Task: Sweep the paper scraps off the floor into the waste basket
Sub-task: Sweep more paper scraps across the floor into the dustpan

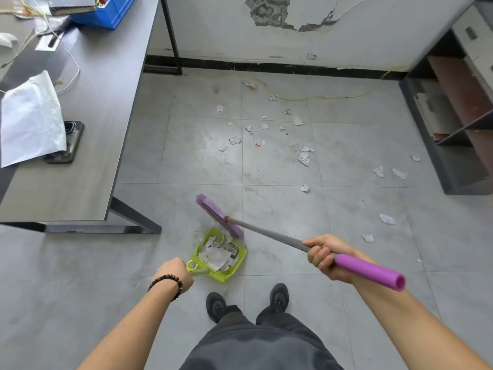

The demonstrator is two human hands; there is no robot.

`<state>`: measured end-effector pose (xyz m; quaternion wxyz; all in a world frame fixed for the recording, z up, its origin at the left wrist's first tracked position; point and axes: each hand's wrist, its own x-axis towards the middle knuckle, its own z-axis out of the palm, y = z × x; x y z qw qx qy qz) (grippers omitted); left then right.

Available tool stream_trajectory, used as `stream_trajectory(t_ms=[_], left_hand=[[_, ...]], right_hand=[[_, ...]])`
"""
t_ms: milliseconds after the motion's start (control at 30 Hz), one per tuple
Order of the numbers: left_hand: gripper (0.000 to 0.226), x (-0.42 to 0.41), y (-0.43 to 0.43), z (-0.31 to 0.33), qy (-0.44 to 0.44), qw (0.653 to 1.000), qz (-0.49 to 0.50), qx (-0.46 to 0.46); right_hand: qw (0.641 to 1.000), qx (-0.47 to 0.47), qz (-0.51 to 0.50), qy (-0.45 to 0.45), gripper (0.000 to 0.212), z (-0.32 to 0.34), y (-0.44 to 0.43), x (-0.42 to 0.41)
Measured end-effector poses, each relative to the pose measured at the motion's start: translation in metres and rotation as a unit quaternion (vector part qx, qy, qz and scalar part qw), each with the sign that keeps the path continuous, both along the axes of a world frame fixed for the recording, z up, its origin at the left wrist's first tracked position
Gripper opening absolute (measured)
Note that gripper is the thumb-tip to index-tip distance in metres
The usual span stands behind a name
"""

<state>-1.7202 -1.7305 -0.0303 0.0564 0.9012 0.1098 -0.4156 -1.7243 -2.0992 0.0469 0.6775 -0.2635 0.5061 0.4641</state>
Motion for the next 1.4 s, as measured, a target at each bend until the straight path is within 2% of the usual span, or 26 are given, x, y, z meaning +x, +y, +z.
stream_trajectory(t_ms=[100,167,233,300,367,567,667,733,867,967,1033,1067,1167,1300,1400], left_hand=[[0.028,-0.002,0.001,0.003,0.0,1.0,0.011,0.001],[0.027,-0.004,0.003,0.002,0.008,1.0,0.026,-0.006],[0.023,-0.005,0.007,-0.003,0.035,0.995,0.086,-0.039],[0.014,-0.003,0.007,-0.007,0.081,0.976,0.177,-0.103],[0.005,-0.001,0.007,-0.004,0.126,0.955,0.226,-0.147],[0.012,-0.011,0.015,-0.008,0.143,0.939,0.26,-0.172],[0.01,-0.017,0.016,-0.014,0.141,0.94,0.258,-0.172],[0.01,-0.022,0.014,-0.019,0.136,0.942,0.252,-0.173],[0.011,-0.028,0.009,-0.025,0.124,0.948,0.245,-0.163],[0.006,-0.024,0.007,-0.02,0.113,0.947,0.25,-0.166],[0.013,-0.021,0.007,-0.017,0.103,0.947,0.253,-0.168],[0.014,-0.019,0.007,-0.016,0.098,0.948,0.254,-0.165],[0.017,-0.018,0.008,-0.004,0.095,0.948,0.267,-0.142],[0.025,-0.032,-0.002,0.013,0.089,0.943,0.296,-0.122],[0.024,-0.054,-0.014,0.02,0.04,0.951,0.291,-0.098]], right_hand=[[0.991,-0.076,0.094,-0.064,0.021,-0.004,0.041,0.009],[0.971,-0.138,0.16,-0.107,0.011,-0.014,0.063,0.017],[0.951,-0.179,0.211,-0.14,0.008,-0.031,0.08,0.021],[0.937,-0.21,0.234,-0.154,0.013,-0.052,0.089,0.021],[0.928,-0.227,0.253,-0.151,0.014,-0.069,0.096,0.018],[0.875,-0.303,0.35,-0.139,0.043,-0.108,0.11,0.008],[0.864,-0.31,0.374,-0.132,0.061,-0.114,0.12,-0.007],[0.875,-0.29,0.369,-0.119,0.071,-0.114,0.127,-0.019],[0.912,-0.225,0.333,-0.083,0.062,-0.091,0.133,-0.038],[0.927,-0.181,0.322,-0.066,0.039,-0.067,0.13,-0.043],[0.942,-0.138,0.303,-0.047,0.016,-0.055,0.125,-0.042],[0.949,-0.12,0.29,-0.039,0.013,-0.049,0.12,-0.039],[0.961,-0.097,0.258,-0.022,0.034,-0.038,0.101,-0.025],[0.967,-0.089,0.235,-0.031,0.038,-0.018,0.083,-0.01],[0.965,-0.1,0.238,-0.056,0.039,-0.004,0.075,-0.005]])
